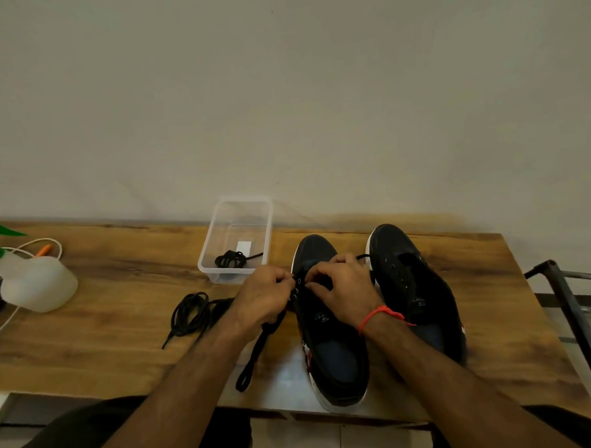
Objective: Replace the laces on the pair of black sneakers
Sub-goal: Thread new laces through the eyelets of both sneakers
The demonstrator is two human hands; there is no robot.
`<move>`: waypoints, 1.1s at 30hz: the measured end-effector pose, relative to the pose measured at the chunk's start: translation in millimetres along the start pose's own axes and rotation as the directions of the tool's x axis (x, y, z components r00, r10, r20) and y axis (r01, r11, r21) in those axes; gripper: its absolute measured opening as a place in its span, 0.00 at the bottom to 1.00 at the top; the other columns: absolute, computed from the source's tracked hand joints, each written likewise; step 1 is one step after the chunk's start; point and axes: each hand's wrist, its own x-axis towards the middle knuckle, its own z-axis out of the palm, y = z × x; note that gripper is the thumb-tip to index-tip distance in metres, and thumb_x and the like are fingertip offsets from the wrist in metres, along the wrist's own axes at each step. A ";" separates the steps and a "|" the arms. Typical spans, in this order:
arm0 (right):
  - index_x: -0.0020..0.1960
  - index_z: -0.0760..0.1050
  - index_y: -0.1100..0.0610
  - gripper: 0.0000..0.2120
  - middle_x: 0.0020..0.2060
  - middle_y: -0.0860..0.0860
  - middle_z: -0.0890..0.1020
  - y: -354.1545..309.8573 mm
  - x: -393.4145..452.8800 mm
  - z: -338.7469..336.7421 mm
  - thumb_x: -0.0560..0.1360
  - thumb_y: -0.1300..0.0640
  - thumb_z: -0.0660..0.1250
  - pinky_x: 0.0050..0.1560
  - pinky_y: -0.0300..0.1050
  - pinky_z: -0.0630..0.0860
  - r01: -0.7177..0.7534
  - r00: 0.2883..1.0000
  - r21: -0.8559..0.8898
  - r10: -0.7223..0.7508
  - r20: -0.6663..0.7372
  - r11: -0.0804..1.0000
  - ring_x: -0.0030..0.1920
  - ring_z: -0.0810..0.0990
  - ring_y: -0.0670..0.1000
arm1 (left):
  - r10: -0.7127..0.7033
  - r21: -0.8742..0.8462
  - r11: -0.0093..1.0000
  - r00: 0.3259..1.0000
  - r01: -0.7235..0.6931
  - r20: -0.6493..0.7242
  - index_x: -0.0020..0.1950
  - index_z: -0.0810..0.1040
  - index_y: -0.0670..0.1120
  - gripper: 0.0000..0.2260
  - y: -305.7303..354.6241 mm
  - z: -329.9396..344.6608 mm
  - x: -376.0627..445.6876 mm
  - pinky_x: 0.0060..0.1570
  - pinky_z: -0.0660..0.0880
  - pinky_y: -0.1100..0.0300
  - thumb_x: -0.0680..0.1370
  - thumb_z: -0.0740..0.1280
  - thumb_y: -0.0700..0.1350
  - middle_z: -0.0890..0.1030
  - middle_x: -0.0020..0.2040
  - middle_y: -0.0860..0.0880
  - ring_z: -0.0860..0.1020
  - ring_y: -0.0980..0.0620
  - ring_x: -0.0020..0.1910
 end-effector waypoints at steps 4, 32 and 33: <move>0.53 0.79 0.42 0.05 0.53 0.47 0.77 -4.2 0.8 -2.8 0.77 0.47 0.69 0.65 0.56 0.70 0.024 1.000 0.057 -0.023 -0.017 0.998 0.62 0.70 0.51 | 0.023 0.016 1.000 1.000 -0.023 -0.005 0.52 0.83 0.43 0.11 -0.4 0.6 -1.3 0.21 0.63 0.64 0.84 0.61 0.43 0.76 0.35 0.47 0.68 0.56 0.24; 0.60 0.77 0.41 0.11 0.56 0.40 0.80 -6.9 -2.1 -11.3 0.81 0.46 0.59 0.68 0.57 0.57 0.060 0.998 0.058 -0.061 0.021 0.996 0.66 0.68 0.48 | 0.110 0.172 0.981 0.984 -0.085 -0.143 0.51 0.78 0.48 0.07 -2.0 -6.2 4.9 0.37 0.73 0.63 0.85 0.61 0.48 0.80 0.48 0.48 0.77 0.57 0.42; 0.59 0.77 0.42 0.12 0.56 0.41 0.80 -7.4 -2.2 -12.0 0.81 0.42 0.59 0.69 0.57 0.56 0.047 0.999 0.047 -0.049 0.023 0.998 0.66 0.68 0.48 | 0.194 0.266 0.955 0.955 -0.131 -0.225 0.51 0.77 0.48 0.07 0.9 -11.3 4.9 0.38 0.71 0.63 0.85 0.60 0.47 0.79 0.49 0.50 0.75 0.58 0.42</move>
